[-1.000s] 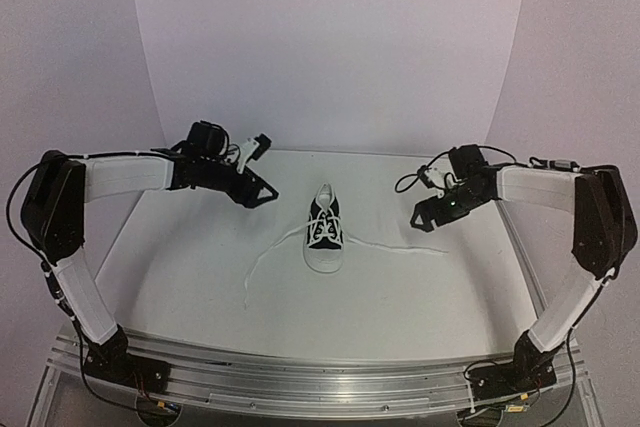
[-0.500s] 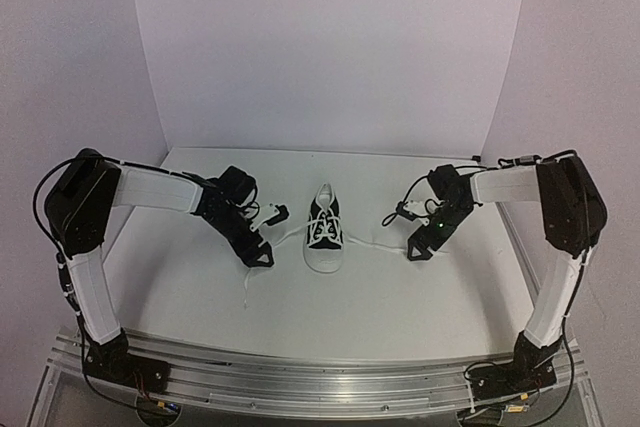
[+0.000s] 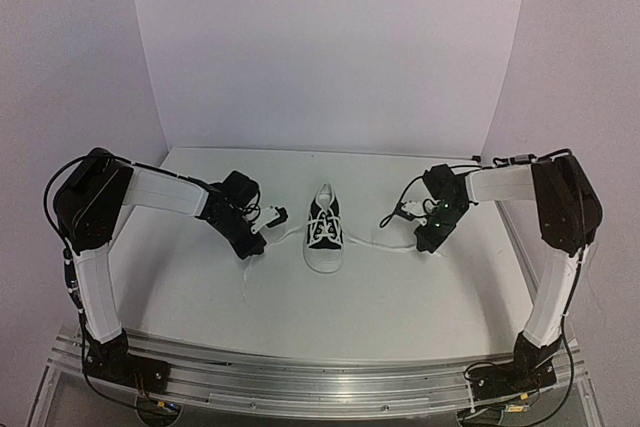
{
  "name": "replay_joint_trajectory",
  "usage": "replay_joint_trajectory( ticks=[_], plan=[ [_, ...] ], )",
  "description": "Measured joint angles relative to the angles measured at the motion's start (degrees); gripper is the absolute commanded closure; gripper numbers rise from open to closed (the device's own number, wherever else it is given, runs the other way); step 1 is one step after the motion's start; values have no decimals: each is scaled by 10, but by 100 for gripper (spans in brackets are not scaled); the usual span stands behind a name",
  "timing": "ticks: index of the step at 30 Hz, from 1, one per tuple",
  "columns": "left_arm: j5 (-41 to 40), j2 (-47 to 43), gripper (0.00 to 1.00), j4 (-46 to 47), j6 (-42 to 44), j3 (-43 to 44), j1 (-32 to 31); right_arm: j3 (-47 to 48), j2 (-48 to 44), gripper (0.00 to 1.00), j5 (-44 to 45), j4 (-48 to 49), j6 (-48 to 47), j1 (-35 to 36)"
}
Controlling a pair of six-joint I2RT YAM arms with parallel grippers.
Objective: Tie the shoes
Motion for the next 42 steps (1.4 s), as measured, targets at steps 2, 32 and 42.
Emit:
replay_joint_trajectory(
  ticks=[2,32,42],
  plan=[
    [1,-2,100,-2,6,1,0,14,-1,100,-5,-7,26,0],
    [154,-213,100,-41,114,22,-14,532,282,35,-180,207,588,255],
    [157,-208,100,-8,96,11,-4,464,225,22,-155,204,532,238]
  ],
)
